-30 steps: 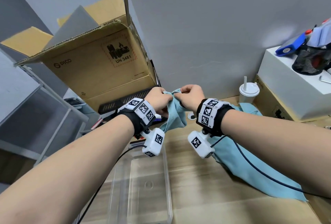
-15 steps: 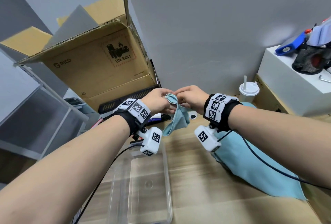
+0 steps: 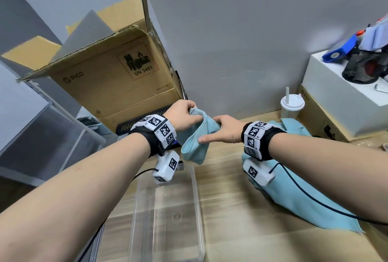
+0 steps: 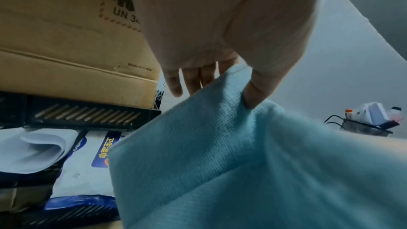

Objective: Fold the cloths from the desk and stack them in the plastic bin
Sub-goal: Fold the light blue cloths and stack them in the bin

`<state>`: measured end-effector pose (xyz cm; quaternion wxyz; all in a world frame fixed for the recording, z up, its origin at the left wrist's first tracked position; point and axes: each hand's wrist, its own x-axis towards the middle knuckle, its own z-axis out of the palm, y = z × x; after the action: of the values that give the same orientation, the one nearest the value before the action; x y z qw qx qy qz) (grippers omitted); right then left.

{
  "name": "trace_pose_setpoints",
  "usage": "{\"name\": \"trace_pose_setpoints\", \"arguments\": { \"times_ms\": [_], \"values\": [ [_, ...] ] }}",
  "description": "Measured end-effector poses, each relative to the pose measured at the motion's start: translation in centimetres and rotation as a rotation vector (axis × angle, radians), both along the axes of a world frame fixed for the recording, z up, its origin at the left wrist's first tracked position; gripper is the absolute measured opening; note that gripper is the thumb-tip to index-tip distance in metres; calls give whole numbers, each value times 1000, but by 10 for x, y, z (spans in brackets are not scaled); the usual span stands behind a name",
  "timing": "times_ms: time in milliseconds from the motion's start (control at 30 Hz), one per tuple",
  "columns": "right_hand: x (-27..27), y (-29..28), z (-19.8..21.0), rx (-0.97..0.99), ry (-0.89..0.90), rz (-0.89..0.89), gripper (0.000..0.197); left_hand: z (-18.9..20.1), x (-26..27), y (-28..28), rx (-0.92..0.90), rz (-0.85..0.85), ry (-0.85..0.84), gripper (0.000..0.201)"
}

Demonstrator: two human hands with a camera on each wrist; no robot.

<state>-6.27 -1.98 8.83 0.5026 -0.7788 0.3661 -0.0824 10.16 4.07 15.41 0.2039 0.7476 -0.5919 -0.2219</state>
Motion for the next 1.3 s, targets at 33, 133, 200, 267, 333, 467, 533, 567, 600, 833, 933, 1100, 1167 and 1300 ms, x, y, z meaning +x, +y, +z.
{"name": "trace_pose_setpoints", "arguments": {
  "times_ms": [33,133,200,267,333,467,533,567,600,833,933,1100,1167,1300],
  "values": [
    [1,0,0,-9,0,10,56,1,-1,0,-2,-2,-4,17],
    [-1,-2,0,-71,57,69,39,-1,3,-2,-37,45,-26,18],
    [-5,-9,-6,-69,52,37,27,0,8,-4,-82,77,12,16],
    [-11,-14,-13,100,-72,-77,19,1,13,-4,-125,102,58,22],
    [-18,-13,-16,441,-274,-195,14,4,15,-3,-160,131,73,23],
    [-23,2,-16,958,-373,-148,32,8,15,-4,-265,155,65,20],
    [-20,7,-17,1100,-357,-116,45,7,13,-6,-314,156,60,21],
    [-17,9,-18,1144,-356,-104,51,6,12,-7,-337,151,50,22],
    [-15,10,-19,1170,-355,-95,55,4,10,-7,-360,144,35,23],
    [-11,5,-27,1286,-290,-68,50,4,-1,-7,-507,151,51,22],
    [-12,8,-25,1335,-306,-55,66,5,-5,-5,-551,139,61,21],
    [-7,14,-17,1464,-518,-128,69,7,-13,-3,-575,92,37,19],
    [-5,13,-14,1452,-573,-182,52,9,-14,-4,-579,84,37,19],
    [-8,10,-15,1432,-635,-233,41,10,-13,-6,-585,77,45,20]
  ]
}}
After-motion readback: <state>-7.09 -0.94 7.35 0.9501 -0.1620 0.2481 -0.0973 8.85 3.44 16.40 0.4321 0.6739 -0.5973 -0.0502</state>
